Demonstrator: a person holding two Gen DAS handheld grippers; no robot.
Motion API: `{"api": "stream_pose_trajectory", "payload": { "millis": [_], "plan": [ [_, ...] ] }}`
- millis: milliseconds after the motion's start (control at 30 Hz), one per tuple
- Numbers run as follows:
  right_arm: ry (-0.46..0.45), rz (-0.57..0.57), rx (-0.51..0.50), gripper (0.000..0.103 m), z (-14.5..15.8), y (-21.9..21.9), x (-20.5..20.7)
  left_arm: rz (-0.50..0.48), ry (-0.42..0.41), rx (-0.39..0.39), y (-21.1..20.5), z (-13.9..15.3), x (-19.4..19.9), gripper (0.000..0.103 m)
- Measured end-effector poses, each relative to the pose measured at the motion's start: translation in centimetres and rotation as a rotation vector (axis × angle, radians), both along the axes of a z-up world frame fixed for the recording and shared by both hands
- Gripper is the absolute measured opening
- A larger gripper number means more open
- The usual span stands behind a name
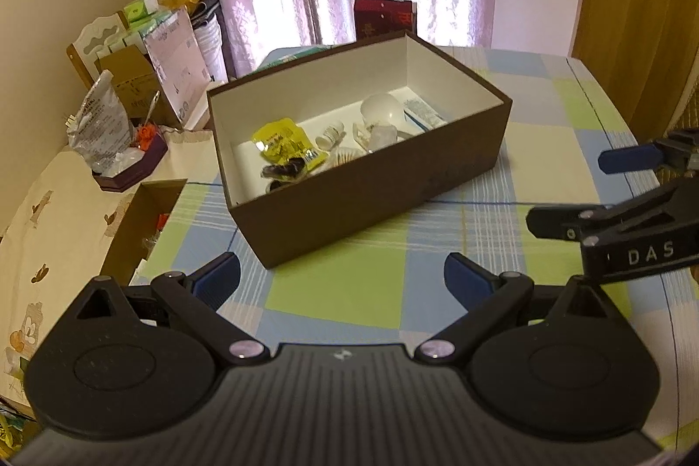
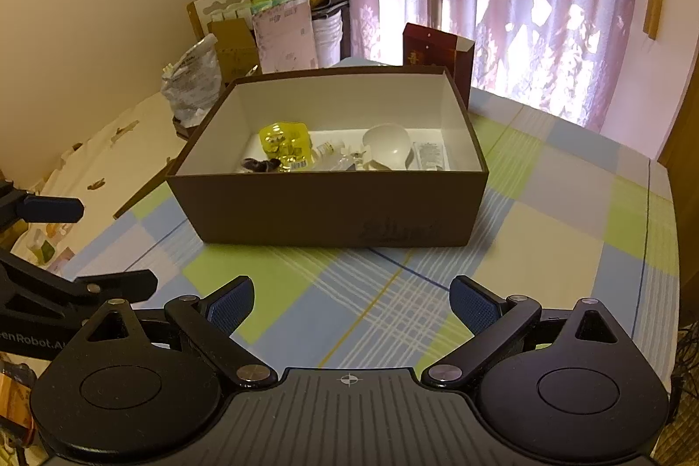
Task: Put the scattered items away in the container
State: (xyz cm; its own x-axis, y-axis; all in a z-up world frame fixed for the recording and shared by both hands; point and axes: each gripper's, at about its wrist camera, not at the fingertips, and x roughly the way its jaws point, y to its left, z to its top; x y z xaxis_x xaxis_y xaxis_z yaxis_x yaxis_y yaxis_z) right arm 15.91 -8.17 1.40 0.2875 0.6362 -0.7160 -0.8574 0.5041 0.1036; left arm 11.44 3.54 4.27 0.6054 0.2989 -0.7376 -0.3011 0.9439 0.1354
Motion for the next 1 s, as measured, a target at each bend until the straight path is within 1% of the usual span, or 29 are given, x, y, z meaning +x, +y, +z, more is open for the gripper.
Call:
{"api": "stream_pose_trajectory", "payload": {
  "millis": [667, 1000],
  "plan": [
    [0.014, 0.017, -0.032, 0.101, -1.1, 2.5, 0.7, 0.024, 0.052, -0.041, 1.9, -1.9, 1.1, 0.098],
    [0.017, 0.004, -0.039, 0.101, -1.3, 3.1, 1.4, 0.033, 0.055, -0.051, 2.9, -2.2, 2.2, 0.098]
  ]
}}
